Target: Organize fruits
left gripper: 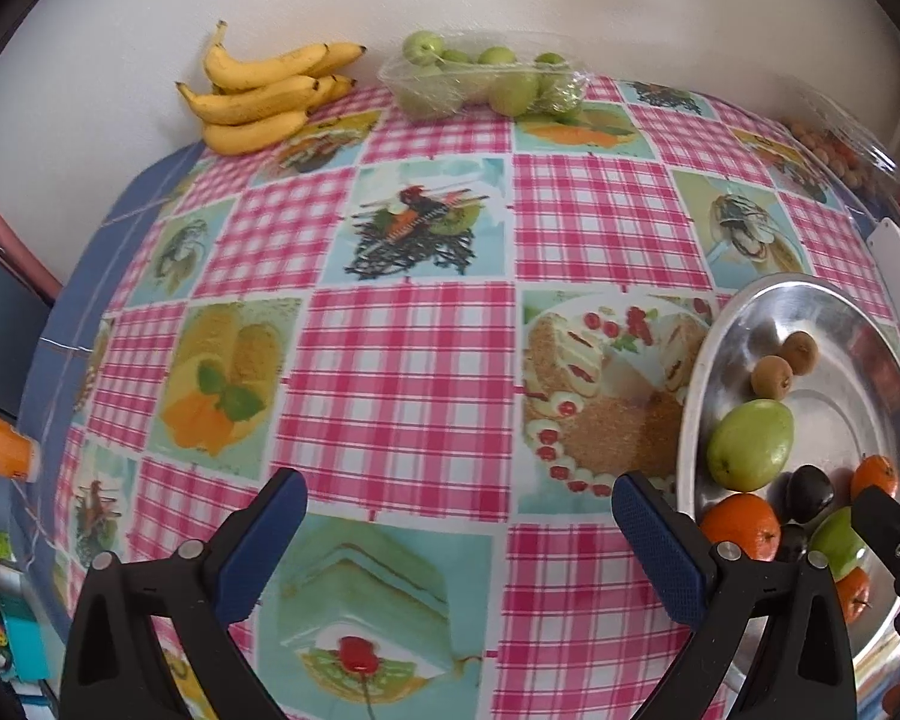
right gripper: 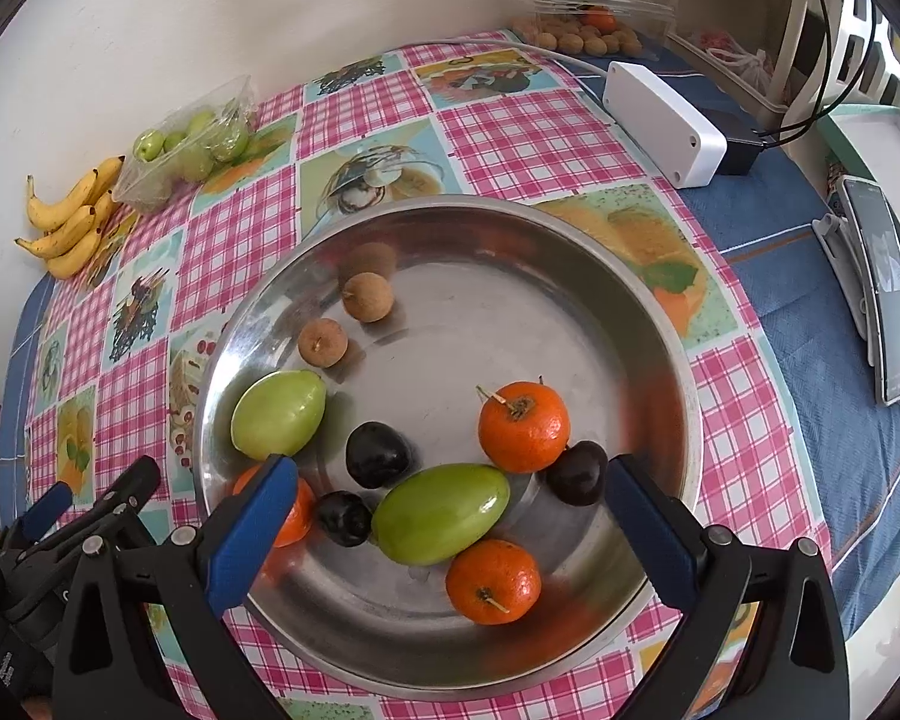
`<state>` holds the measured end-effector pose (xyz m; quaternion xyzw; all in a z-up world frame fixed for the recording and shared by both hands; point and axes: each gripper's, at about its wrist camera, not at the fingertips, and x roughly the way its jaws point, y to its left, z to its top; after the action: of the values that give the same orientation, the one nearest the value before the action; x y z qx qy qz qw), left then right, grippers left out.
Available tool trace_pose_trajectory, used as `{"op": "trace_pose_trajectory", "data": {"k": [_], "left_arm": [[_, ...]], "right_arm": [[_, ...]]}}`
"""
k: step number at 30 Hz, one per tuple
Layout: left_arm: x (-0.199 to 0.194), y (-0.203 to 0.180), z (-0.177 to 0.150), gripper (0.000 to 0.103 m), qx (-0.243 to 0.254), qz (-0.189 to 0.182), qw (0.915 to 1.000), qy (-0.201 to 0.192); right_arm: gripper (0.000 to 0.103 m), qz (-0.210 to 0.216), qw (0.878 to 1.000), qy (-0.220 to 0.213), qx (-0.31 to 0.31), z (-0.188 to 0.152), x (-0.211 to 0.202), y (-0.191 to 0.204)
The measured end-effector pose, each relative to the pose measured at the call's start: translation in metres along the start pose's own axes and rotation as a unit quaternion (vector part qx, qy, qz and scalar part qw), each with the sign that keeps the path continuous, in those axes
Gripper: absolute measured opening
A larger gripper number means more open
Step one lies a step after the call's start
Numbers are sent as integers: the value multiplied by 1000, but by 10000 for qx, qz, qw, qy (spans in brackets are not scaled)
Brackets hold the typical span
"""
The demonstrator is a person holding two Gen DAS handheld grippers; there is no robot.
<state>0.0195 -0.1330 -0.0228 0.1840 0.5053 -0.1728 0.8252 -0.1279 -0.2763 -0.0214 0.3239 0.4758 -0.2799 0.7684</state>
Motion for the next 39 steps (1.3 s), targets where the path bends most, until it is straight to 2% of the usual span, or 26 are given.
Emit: {"op": "trace_pose_trajectory", "data": {"k": [4,6,15,18,24,30,39], "left_arm": [[-5,2,-2,103,70,652,9978,-93],[-8,5,-3,103,111,789,9967,-179],[-15,31,-11,103,-105,785,9966,-236],[-15,37,-16,103,-113,824,9963,-205],[-10,52,-30,103,-285,670,9972,-151],[-10,49,-45,103,-41,734,9971,-172],[-29,52,-62,103,46,646,9976,-250]], "right_arm": [[102,-18,10000,-12,-85,-3,-1,5],[102,-20,9999,-12,-104,-5,-1,7],[102,-123,9998,-34,-169,-16,-4,15],[102,-22,9997,-114,-230,-21,-7,20],[102,21,9991,-287,-297,-36,-14,27],[102,-32,9986,-386,-351,-48,-19,29],[102,-75,9980,-509,-377,-70,-34,25]]}}
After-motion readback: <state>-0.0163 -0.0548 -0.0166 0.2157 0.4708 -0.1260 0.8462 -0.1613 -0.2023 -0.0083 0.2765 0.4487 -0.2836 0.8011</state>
